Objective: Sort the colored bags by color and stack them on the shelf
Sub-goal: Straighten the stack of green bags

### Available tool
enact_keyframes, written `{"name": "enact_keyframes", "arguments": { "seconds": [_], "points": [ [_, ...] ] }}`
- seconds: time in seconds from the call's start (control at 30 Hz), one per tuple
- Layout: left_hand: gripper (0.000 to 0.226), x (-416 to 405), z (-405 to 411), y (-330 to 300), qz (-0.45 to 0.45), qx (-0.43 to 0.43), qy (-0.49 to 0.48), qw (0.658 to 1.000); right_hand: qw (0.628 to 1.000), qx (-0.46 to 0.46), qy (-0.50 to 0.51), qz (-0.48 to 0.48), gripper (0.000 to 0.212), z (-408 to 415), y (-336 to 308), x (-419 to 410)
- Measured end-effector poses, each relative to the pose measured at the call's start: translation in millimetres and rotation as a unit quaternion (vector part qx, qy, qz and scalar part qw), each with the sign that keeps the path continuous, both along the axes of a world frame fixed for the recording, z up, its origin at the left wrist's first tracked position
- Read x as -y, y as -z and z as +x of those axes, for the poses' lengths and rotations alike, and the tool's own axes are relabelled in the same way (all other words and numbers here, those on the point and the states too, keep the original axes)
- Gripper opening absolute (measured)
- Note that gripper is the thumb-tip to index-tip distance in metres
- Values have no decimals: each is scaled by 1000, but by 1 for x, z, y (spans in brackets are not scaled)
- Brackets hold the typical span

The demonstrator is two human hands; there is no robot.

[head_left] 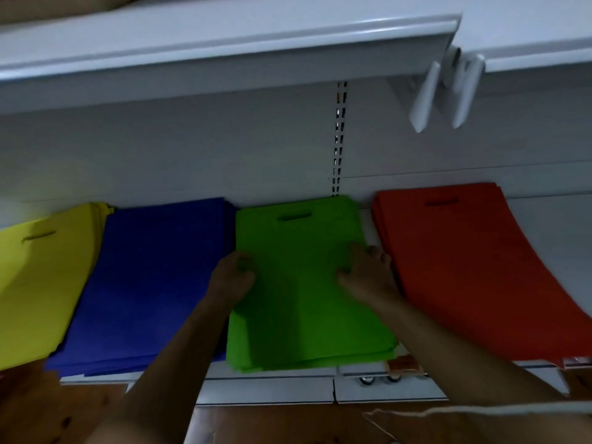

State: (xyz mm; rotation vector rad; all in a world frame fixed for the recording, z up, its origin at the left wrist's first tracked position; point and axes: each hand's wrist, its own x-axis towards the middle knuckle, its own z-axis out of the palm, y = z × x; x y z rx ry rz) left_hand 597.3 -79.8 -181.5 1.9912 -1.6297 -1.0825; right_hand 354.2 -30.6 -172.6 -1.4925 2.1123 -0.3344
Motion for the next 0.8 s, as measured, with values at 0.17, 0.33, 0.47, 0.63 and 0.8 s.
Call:
{"name": "enact_keyframes", "arguments": {
  "seconds": [0.17,0.33,0.47,0.63,0.8],
  "points": [
    [58,-5,-2,2,-1,17,18,1000,1000,-4,-10,-1,61,4,-2,10],
    [42,-1,-1,-1,4,6,25,1000,1000,-1,25,-2,65,0,2,16],
    [43,3,-7,-2,-17,0,12,1000,1000,-11,7,-5,68,8,7,13],
    [76,-2,3,0,-15,23,40,999,1000,-8,-1,2,71,9,7,15],
    [67,-4,5,-3,-6,11,63,998,1000,-5,23,-9,67,5,5,22]
  ]
}}
